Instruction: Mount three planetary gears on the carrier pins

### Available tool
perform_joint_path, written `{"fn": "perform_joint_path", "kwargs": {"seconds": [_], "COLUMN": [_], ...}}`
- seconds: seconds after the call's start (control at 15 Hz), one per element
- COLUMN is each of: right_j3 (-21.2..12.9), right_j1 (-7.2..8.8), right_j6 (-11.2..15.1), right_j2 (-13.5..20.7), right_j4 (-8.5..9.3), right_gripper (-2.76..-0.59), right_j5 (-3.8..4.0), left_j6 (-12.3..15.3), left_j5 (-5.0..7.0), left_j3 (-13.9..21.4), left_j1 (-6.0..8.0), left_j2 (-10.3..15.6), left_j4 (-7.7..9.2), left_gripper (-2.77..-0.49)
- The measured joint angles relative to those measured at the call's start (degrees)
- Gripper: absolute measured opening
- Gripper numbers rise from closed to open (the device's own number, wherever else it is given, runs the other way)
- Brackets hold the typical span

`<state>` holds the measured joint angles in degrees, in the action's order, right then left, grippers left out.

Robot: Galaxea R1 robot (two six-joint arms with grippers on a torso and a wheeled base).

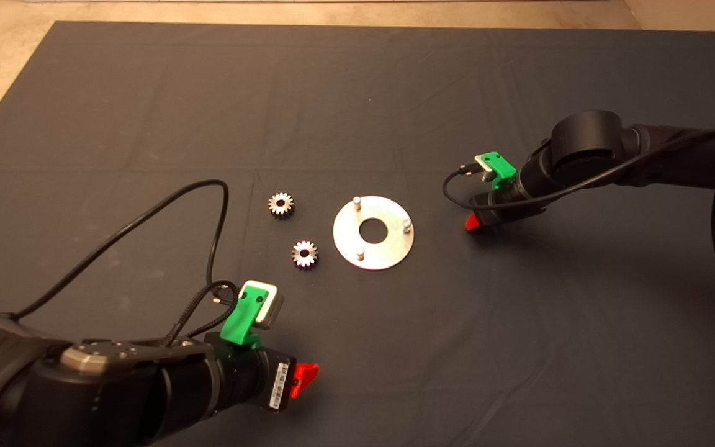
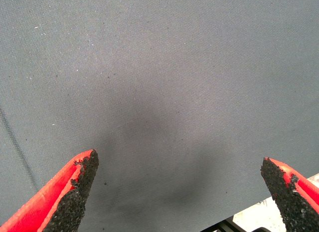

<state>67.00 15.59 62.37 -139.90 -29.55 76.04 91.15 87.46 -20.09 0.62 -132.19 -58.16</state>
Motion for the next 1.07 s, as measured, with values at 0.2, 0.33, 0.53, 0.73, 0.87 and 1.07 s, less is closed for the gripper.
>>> {"fn": "perform_joint_path", "kwargs": {"seconds": [0.2, 0.33, 0.53, 0.73, 0.87, 1.07], "right_j3": [0.0, 0.0, 0.0, 0.0, 0.0, -0.2], "right_j1": [0.0, 0.0, 0.01, 0.02, 0.02, 0.01], "right_j6": [0.0, 0.0, 0.0, 0.0, 0.0, -0.5], "right_j2": [-0.1, -0.1, -0.1, -0.1, -0.1, -0.1], "right_j4": [0.0, 0.0, 0.0, 0.0, 0.0, -0.04], "right_gripper": [-2.17, -2.19, -2.21, -2.25, -2.26, -2.3], "right_j5": [0.0, 0.0, 0.0, 0.0, 0.02, 0.09], "left_j6": [0.0, 0.0, 0.0, 0.0, 0.0, 0.0], "left_j5": [0.0, 0.0, 0.0, 0.0, 0.0, 0.0], "left_j3": [0.0, 0.0, 0.0, 0.0, 0.0, 0.0], "left_j1": [0.0, 0.0, 0.0, 0.0, 0.0, 0.0], "left_j2": [0.0, 0.0, 0.0, 0.0, 0.0, 0.0], "left_j4": [0.0, 0.0, 0.0, 0.0, 0.0, 0.0], "left_gripper": [-0.91, -0.91, -0.91, -0.91, -0.91, -0.91]}}
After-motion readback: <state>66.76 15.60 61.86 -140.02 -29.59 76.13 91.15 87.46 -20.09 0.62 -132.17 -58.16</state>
